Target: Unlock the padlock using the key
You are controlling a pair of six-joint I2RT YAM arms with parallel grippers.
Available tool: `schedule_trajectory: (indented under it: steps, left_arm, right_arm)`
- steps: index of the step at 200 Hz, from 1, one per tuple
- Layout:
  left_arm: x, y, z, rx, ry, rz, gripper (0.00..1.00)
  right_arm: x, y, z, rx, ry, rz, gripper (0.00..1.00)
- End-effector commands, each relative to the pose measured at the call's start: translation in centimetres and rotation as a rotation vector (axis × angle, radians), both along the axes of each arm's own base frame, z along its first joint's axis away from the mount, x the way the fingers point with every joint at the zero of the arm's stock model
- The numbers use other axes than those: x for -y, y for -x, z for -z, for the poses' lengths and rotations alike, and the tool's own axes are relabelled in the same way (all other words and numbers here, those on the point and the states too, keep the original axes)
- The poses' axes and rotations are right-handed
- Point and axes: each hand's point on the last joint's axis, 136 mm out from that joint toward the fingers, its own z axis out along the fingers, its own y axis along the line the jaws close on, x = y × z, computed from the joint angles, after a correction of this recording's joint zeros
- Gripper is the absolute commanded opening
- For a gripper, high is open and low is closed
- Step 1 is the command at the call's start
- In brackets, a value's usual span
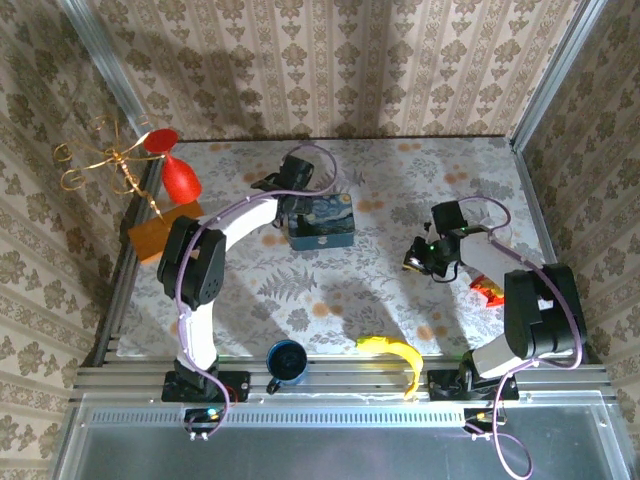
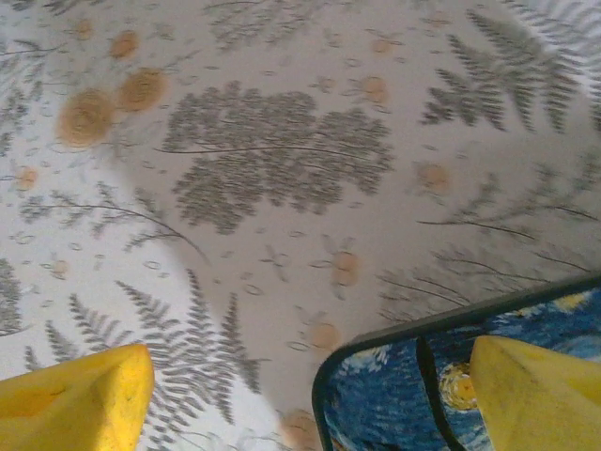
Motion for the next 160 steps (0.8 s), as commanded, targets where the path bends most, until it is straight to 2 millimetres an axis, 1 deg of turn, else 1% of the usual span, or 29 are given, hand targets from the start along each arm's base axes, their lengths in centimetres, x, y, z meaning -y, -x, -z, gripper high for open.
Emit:
schedule_trajectory:
  steps: [1,18,30,43,100,117,132,149,160]
  left_arm:
    - [-1.1,0.4,3.3,-0.119,-0.068,0.027,0.87]
    - [0.0,-0.2,2.9,-0.117,-0.023,0.044,0.87]
    - [0.9,-0.3,2.8,-0.122,0.011,0.057,0.86]
    - [1.3,-0.3,2.8,-0.126,0.026,0.061,0.86]
    - [1.3,-0.2,1.4,-0.116,0.043,0.050,0.86]
    - [0.6,0.5,1.3,-0.125,0.056,0.018,0.87]
    - [0.2,1.5,1.2,-0.136,0.124,-0.002,0.89]
    - [0.4,2.6,0.6,-0.143,0.250,-0.002,0.99]
    - [0.8,3.1,0.0,-0.141,0.327,0.009,1.00]
  right_arm:
    - [-1.6,-1.1,-0.4,0.020,-0.031,-0.058,0.00]
    - [-2.3,-1.7,-0.4,0.027,-0.038,-0.076,0.00]
    - [-2.8,-2.1,-0.3,0.034,-0.049,-0.088,0.00]
    - [-3.4,-2.4,-0.2,0.042,-0.058,-0.104,0.00]
    - [-4.8,-3.2,0.2,0.054,-0.077,-0.146,0.00]
    - [-5.0,-3.3,0.2,0.056,-0.073,-0.142,0.00]
    - [-5.4,-3.4,-0.1,0.071,-0.066,-0.140,0.00]
    - [-5.9,-3.6,-0.4,0.090,-0.065,-0.136,0.00]
    - [-6.1,-3.9,-0.5,0.100,-0.066,-0.126,0.00]
